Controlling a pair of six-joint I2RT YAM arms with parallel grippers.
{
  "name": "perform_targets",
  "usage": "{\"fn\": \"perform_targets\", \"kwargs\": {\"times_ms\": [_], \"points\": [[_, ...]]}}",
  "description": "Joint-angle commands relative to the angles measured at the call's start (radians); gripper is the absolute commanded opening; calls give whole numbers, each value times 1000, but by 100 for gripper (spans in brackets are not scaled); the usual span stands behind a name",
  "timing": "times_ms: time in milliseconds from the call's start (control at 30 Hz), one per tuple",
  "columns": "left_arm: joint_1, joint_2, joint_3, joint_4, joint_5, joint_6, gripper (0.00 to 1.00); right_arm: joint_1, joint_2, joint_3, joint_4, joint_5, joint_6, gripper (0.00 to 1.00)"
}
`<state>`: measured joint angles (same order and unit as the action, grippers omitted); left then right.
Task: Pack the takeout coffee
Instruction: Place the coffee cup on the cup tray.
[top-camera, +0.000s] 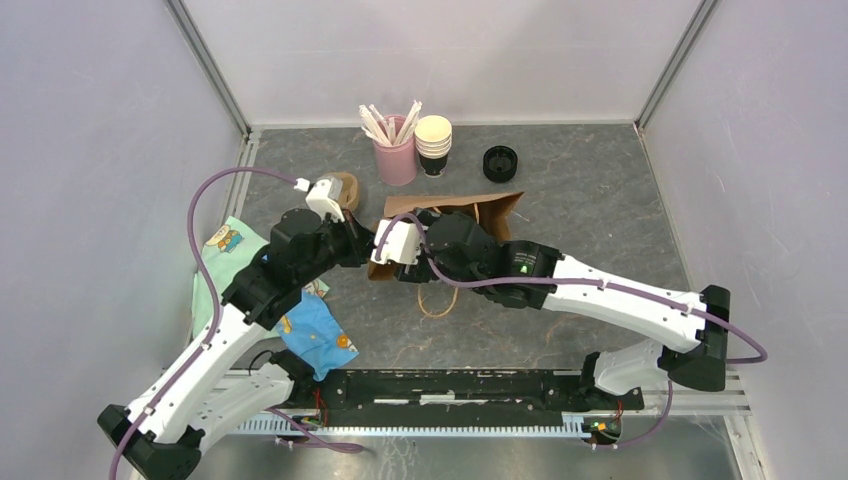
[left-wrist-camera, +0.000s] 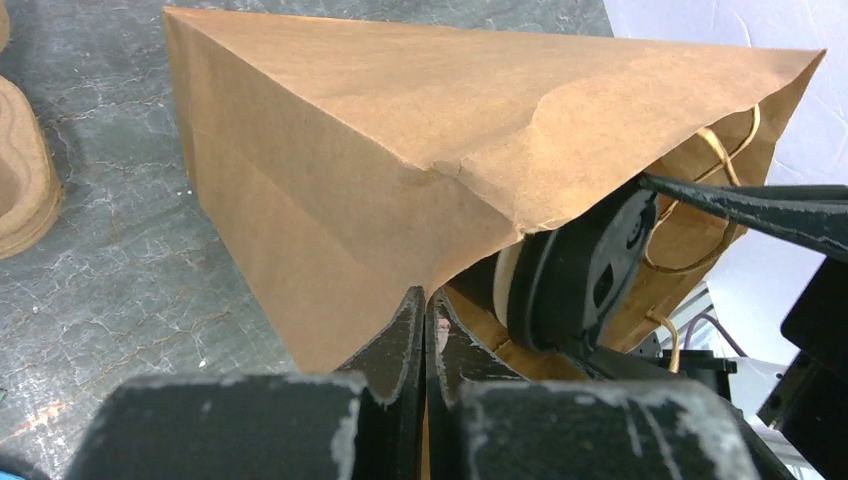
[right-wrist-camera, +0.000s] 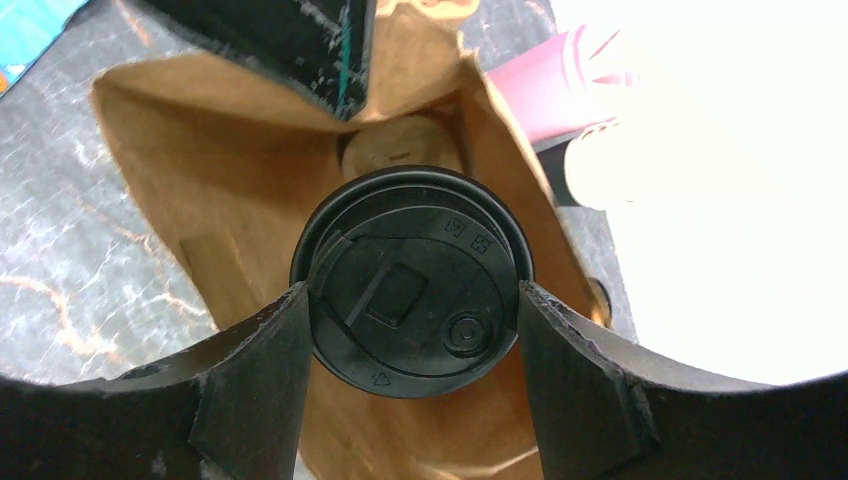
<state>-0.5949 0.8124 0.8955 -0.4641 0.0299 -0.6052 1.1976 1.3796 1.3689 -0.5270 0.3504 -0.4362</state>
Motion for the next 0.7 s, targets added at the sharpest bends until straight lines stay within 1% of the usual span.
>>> {"fn": "perform_targets", "kwargs": {"times_ms": [0,100,233,333,433,533,667], "points": [[1,-27,-13,5,27,-21,2,-2,18,-48,168,49,-56,0],[-1,-44,-40,9,33,-29,2,-13,14,-108,245,17,-96,0],[1,-75,-68,8,22,-43,2,-30,24,-149,280,-54,-140,0],[1,-94,-78,6,0,-64,2,-39,22,-200,365,-83,-190,0],[-1,-115,-93,2,-26,-78,2,-63,51,-193,399,-115,-215,0],[-1,-122,-104,2,-59,-72,2,-86,95,-149,382,-142,-218,0],[-2,-133,-107,6,-53,-86,2,-100,108,-179,442,-184,-290,0]]}}
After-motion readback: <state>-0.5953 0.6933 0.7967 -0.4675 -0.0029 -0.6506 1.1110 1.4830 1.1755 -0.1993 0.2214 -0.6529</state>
